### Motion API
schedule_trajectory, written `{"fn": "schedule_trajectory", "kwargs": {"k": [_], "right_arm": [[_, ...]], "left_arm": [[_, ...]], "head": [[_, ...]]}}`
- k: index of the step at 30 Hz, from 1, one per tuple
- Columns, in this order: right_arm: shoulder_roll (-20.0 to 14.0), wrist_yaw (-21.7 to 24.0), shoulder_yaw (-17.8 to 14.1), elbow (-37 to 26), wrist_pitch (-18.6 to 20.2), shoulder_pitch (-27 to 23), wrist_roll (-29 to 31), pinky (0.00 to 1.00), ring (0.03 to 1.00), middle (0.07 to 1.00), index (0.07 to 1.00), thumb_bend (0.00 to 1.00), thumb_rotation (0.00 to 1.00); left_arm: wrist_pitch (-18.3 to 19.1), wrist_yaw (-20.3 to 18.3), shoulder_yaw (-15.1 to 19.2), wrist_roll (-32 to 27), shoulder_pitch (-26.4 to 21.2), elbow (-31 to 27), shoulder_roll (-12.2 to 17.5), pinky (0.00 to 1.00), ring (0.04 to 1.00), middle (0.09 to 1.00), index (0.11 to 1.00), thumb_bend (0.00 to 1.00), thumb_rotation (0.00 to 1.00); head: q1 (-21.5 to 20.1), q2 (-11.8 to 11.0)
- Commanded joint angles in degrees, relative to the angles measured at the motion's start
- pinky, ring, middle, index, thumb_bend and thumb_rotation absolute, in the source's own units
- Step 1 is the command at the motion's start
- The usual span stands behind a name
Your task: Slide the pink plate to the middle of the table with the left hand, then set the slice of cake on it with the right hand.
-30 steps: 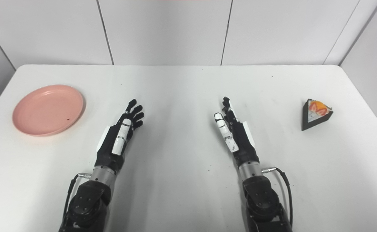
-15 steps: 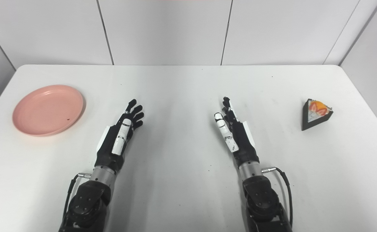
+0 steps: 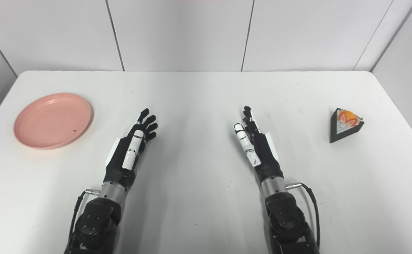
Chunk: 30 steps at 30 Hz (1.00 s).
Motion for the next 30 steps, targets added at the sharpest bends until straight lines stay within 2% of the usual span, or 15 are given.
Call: {"fn": "schedule_trajectory", "kwargs": {"k": [1, 15, 30], "right_arm": [[0.1, 0.9, 0.4, -0.4, 0.1, -0.9, 0.5, 0.96, 0.968, 0.988, 0.993, 0.26, 1.0], [0.0, 1.0, 0.4, -0.2, -0.2, -0.9, 0.8, 0.97, 0.969, 0.99, 0.994, 0.28, 1.0], [0.1, 0.8, 0.5, -0.6, 0.3, -0.8, 0.5, 0.96, 0.968, 0.989, 0.993, 0.26, 1.0]], "left_arm": [[0.7, -0.5, 0.0, -0.1, -1.0, 0.4, 0.4, 0.91, 0.925, 0.942, 0.947, 0.38, 1.0], [0.8, -0.5, -0.1, 0.0, -0.9, 0.2, 0.5, 0.91, 0.921, 0.94, 0.946, 0.38, 1.0], [0.9, -0.4, -0.1, 0.1, -0.9, 0.1, 0.4, 0.91, 0.92, 0.938, 0.945, 0.37, 1.0]], "head": [[0.1, 0.1], [0.1, 0.0], [0.0, 0.0]]}}
